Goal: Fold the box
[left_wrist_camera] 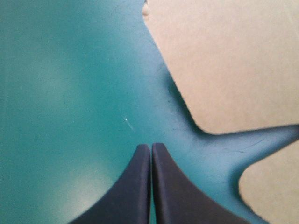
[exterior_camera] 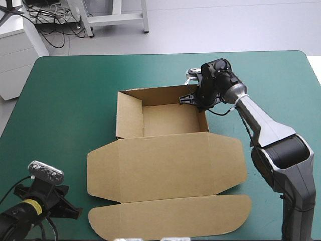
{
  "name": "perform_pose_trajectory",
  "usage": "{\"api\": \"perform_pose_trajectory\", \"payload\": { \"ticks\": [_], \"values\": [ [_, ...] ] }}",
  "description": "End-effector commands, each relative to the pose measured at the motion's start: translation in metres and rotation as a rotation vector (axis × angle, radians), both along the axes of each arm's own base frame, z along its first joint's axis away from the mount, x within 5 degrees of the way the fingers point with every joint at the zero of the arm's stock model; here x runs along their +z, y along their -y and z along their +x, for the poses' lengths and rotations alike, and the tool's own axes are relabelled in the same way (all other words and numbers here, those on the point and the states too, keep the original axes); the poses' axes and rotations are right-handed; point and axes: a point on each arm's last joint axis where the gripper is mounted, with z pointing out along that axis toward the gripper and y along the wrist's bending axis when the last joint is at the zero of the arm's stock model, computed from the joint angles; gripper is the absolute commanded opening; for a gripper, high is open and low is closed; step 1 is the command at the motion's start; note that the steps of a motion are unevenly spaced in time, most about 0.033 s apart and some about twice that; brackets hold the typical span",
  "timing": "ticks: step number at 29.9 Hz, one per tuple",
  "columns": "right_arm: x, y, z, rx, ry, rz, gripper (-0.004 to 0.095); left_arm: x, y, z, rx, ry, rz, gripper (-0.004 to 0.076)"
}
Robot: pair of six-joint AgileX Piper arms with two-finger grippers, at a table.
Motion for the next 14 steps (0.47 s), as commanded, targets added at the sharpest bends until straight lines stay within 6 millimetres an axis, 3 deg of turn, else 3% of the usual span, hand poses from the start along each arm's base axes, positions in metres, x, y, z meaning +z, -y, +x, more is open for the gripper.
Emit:
{"api": "perform_pose_trajectory", "payload": {
  "ticks": [1, 9, 14],
  "values": [
    [0.058, 0.04, -0.01, -0.05, 0.128, 0.005, -0.0018, 0.003, -0.002, -0.007, -0.005, 0.089, -0.034, -0.001],
    [0.101, 0.138, -0.016, -0.252, 0.241, -0.038, -0.0019, 0.003, -0.009, -0.022, 0.0, 0.121, -0.039, -0.001],
    [0.117, 0.212, -0.027, -0.394, 0.279, -0.082, -0.0018, 0.002, -0.01, -0.023, 0.004, 0.12, -0.026, -0.001]
  ]
}}
